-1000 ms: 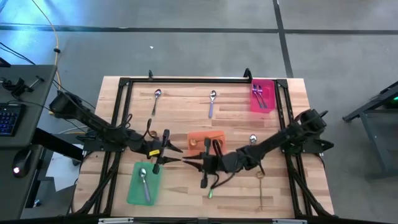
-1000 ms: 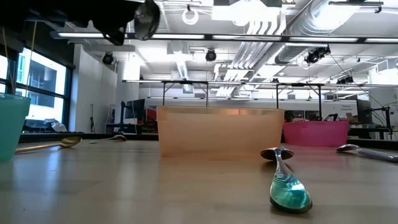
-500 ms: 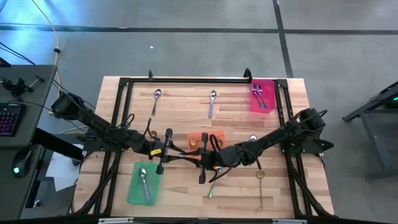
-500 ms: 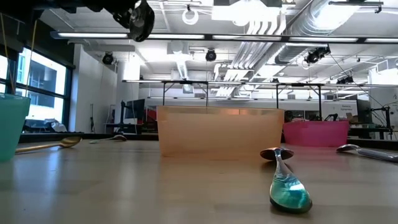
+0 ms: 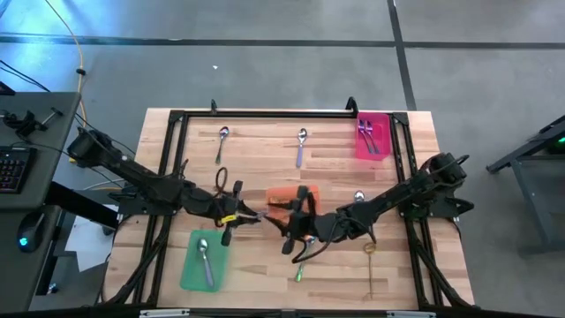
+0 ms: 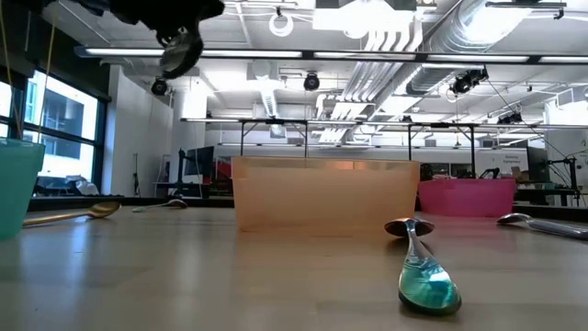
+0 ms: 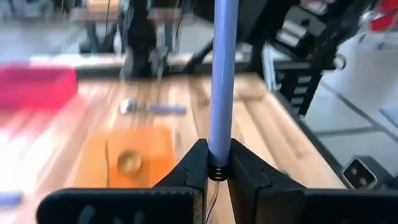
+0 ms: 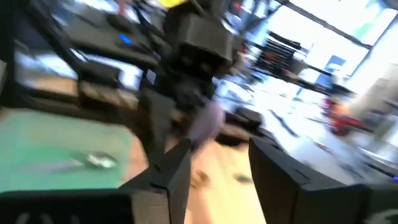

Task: Sort silverware by color (type)
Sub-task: Put the bottom violet spoon into the green bin

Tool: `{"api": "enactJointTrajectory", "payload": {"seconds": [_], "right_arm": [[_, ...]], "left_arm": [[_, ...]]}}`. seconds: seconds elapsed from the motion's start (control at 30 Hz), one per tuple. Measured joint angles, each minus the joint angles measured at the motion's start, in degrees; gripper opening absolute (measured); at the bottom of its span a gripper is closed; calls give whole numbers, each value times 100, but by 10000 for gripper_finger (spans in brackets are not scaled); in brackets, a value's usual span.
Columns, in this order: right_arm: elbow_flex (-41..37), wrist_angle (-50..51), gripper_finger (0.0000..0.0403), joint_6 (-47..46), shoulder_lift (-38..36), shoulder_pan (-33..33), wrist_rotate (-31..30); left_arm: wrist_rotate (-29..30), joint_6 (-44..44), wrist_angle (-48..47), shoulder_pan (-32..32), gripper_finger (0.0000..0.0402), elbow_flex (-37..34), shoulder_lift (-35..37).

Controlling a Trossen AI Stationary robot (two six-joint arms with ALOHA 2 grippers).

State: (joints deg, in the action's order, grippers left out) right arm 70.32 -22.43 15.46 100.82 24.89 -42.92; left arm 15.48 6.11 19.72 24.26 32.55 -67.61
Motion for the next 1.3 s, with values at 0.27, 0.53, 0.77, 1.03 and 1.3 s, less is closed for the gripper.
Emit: {"api": "enactJointTrajectory", "payload": {"seconds": [0.27,0.53,0.77,1.03,1.3], "right_arm": [[0,2453,65,-1007,-313,-222,-732],[0,3368,17,-1817,-259,-581,-461],[0,3328,5,-1521,-257,-580,-444],[0,3293,1,-1386,-258,-590,-441],[0,3222,0,-1343,-259,-589,-413]], "left_arm": [[-507,2656,-3788,451,22,1092,197],[-289,5788,-4904,1762,22,1103,195],[411,7952,-4948,2820,22,750,126],[763,9112,-5043,3466,22,744,-368],[558,9710,-5302,3618,22,744,-897]]}}
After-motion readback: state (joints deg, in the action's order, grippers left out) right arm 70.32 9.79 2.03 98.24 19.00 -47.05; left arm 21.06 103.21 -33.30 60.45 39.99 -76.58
